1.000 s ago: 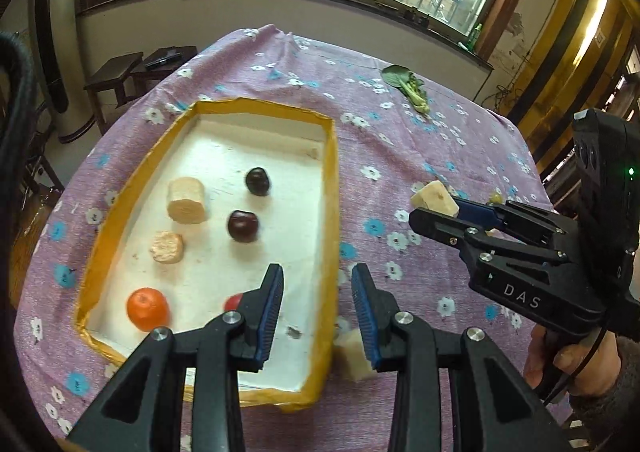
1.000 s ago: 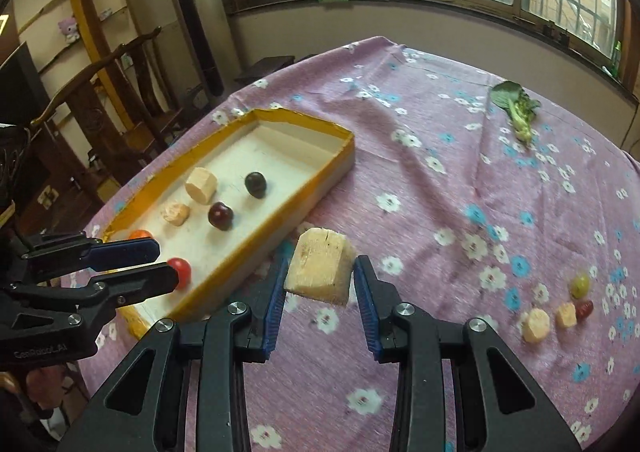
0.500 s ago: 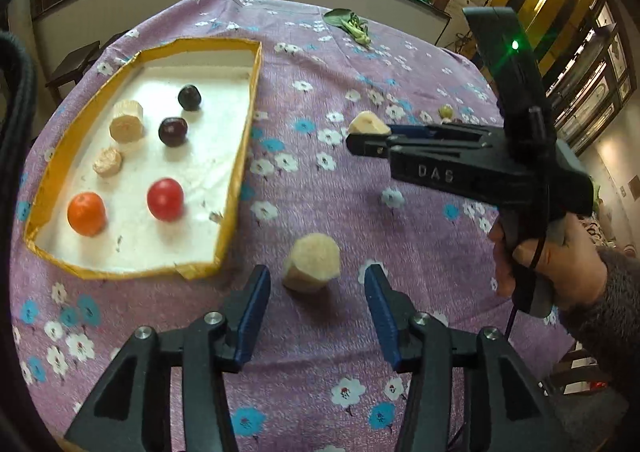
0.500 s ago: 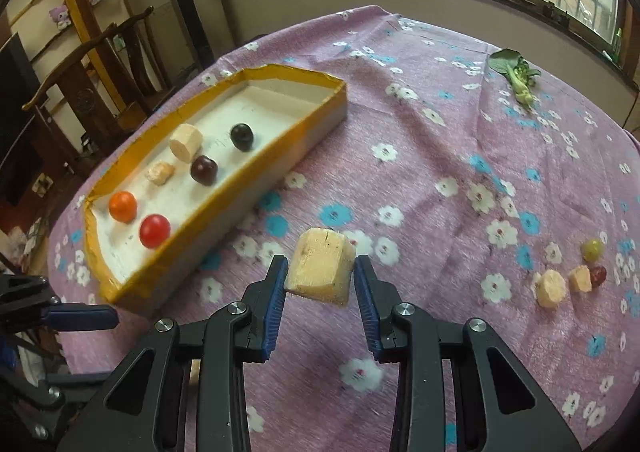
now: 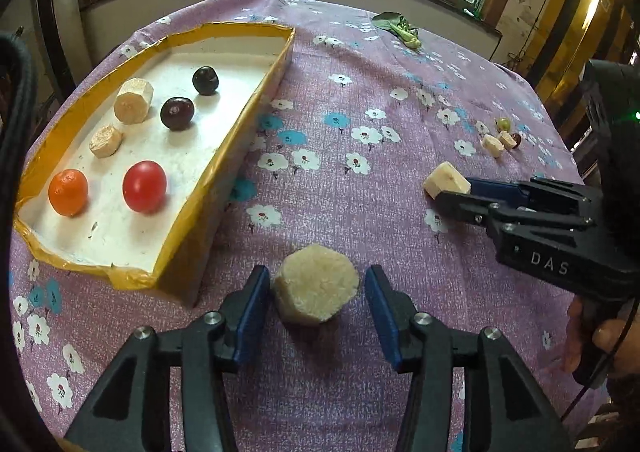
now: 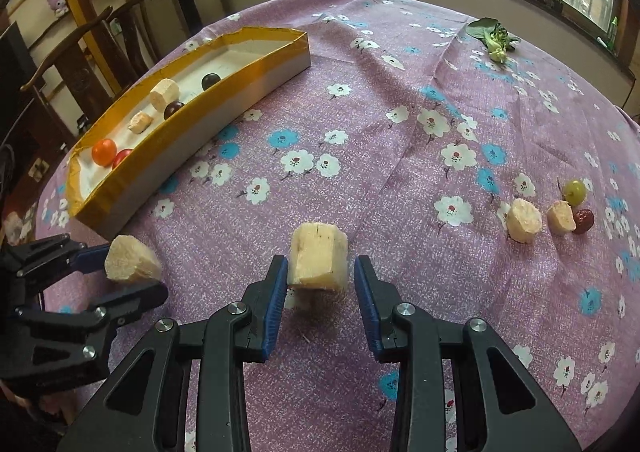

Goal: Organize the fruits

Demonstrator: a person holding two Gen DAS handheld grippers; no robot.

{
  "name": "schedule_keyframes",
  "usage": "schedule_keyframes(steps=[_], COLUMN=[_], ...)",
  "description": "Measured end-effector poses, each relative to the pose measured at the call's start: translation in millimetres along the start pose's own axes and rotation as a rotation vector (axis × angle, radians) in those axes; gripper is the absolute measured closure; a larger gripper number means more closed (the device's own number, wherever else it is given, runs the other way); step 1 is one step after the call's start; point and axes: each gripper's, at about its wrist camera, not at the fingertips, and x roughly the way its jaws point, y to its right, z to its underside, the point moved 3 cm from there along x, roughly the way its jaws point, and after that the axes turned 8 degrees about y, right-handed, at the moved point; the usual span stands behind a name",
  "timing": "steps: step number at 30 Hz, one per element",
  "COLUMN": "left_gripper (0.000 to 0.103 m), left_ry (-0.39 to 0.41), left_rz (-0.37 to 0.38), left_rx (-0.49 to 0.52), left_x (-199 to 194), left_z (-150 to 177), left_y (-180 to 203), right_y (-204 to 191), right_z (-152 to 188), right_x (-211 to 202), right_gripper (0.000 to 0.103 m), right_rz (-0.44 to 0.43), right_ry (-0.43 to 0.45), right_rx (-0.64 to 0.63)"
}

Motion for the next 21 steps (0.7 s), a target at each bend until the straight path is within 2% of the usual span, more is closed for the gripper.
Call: schedule_keyframes(steps=[4,8,11,15,21], left_gripper=[0.048,0.046,0.061,0.064,0.064], left_ry=[0.018,0.05,0.064,0.048,0.048], left_rz=[-0.017,0.001,-0.024,0.047,0.082], left_rx=[0.033,0.005,0.019,-0.042,-0.01], left_x=[4.1,0.6,-0.4,-7.0,-20.0], left_z=[-0.2,-0.4,-0.9,-1.2,0.3], left_y=[5.0,4.1,4.2,1.4,11.1], right_y=[-1.5,-8.7,-10.6,-6.6,-3.0], right_z=[-2.6,-5.9,-4.8,-1.1,2.5], right_x=[7.7,14.1,13.0,4.8,-20.1], right_gripper=[0.069,0.07,0.073,0.073,0.073], right_rz=[-0.005,0.053,0.06,0.058,0.052], right_ry=[-0.01,-0.021,-0.007,0.006,0.047], right_rx=[-0.021,-0.09,-0.104,-0.076,-0.05])
